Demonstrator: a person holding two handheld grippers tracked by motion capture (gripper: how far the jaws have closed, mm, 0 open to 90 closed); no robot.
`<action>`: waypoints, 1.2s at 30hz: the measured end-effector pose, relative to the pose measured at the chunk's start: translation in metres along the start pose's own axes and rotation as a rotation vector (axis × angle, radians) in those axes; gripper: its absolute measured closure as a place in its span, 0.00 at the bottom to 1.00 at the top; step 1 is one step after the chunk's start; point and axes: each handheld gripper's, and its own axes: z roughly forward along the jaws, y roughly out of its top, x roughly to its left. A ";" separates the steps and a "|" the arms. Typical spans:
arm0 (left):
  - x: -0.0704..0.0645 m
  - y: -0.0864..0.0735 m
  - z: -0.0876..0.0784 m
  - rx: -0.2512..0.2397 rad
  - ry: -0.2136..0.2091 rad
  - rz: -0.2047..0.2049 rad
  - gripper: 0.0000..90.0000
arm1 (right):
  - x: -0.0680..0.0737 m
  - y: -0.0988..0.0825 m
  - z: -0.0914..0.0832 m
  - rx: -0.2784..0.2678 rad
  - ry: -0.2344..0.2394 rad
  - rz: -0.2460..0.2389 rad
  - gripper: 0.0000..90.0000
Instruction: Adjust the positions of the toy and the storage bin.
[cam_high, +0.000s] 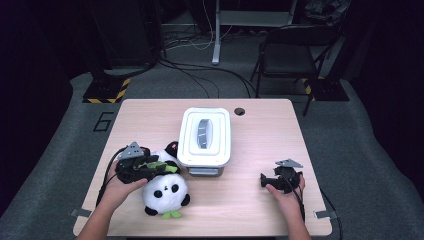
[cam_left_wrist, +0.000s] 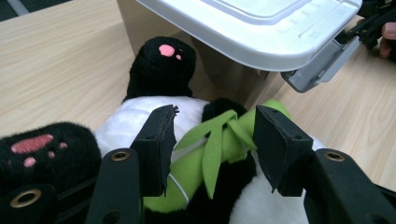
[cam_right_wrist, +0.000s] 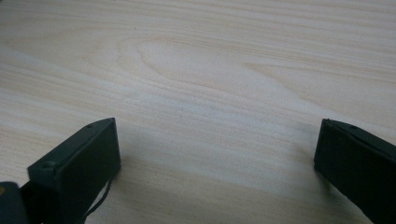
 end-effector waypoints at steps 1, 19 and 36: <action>0.000 -0.001 0.001 0.008 -0.001 0.004 0.54 | 0.000 0.000 0.000 0.000 0.000 0.000 0.00; 0.003 -0.012 0.006 0.027 -0.004 0.071 0.55 | 0.000 0.000 0.000 0.000 0.000 0.000 0.00; -0.001 -0.019 0.009 0.006 0.030 0.087 0.75 | 0.000 0.000 0.000 0.000 0.001 -0.001 0.00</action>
